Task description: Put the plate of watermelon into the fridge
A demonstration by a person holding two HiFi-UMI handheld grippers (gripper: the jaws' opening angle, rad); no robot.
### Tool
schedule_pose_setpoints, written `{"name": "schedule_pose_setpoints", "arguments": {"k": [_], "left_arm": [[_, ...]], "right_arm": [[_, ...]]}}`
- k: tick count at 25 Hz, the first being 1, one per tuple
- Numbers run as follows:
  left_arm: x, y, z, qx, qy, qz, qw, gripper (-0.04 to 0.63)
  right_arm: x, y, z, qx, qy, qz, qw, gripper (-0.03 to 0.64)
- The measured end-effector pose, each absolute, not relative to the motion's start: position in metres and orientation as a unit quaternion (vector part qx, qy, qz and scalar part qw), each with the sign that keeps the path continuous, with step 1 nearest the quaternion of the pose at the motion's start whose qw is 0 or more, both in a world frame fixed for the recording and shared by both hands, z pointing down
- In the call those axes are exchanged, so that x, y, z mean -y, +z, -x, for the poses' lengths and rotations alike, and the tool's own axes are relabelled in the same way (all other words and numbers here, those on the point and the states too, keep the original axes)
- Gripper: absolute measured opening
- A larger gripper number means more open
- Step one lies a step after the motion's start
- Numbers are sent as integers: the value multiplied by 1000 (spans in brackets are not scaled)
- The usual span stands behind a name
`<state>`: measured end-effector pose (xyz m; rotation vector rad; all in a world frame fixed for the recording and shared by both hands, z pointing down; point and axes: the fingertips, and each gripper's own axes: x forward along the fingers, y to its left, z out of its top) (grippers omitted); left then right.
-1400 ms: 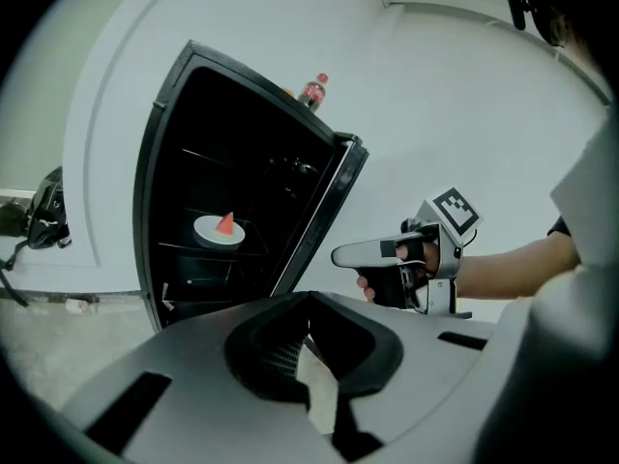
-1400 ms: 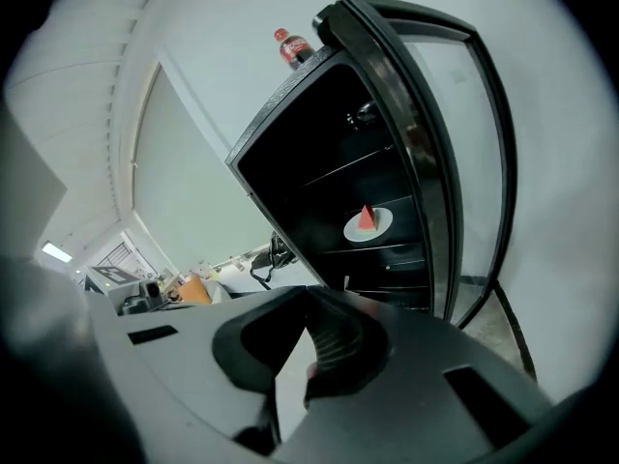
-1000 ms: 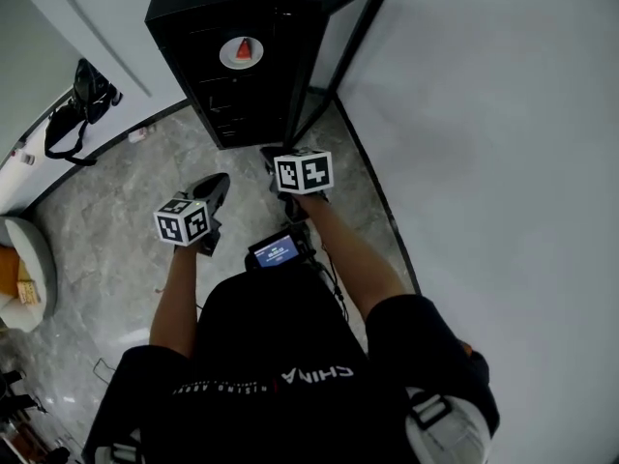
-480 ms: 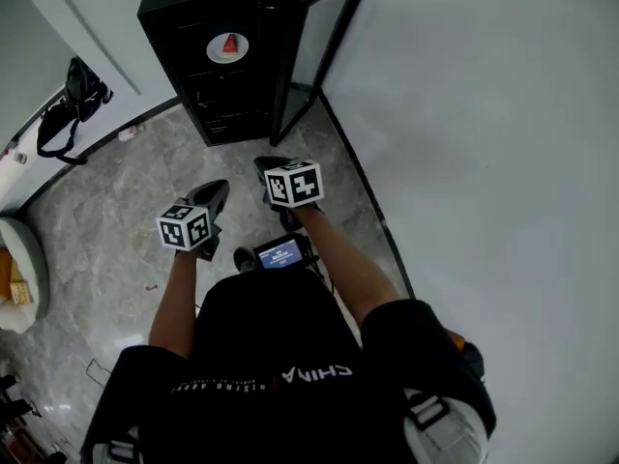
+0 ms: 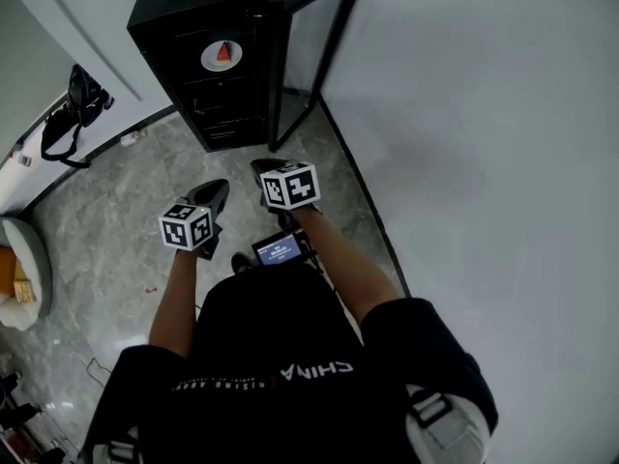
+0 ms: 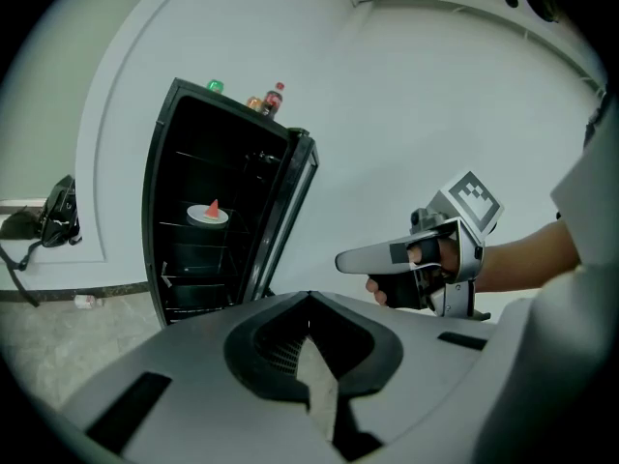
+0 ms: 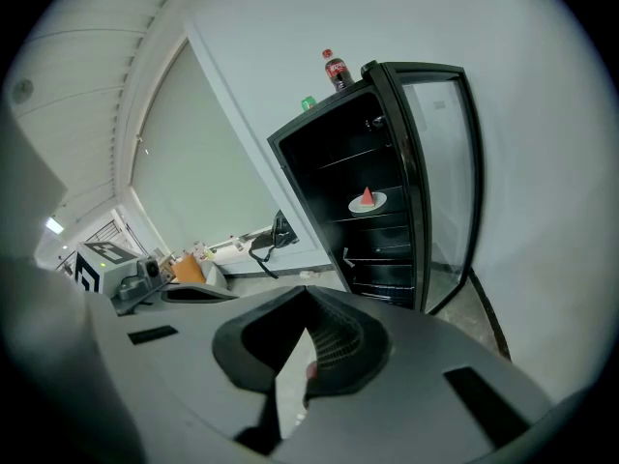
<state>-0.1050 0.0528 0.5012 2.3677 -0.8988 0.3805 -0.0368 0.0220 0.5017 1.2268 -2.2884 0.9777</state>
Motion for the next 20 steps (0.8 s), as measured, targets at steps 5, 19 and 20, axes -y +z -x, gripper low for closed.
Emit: {"name": "schedule_pose_setpoints", "arguments": {"k": [5,19,20], "left_arm": [[-46,502,103,353,147,-880,282,11],[-38,500,93,348,145,-883,280,12],[-36,501,92,348,146,-883,280,12]], "right_arm": [[-16,502,31,814,350,-426,180,15],[-2,494,22,823,335,-418,187,15],[0,494,22,824,334,-417,189,15]]}}
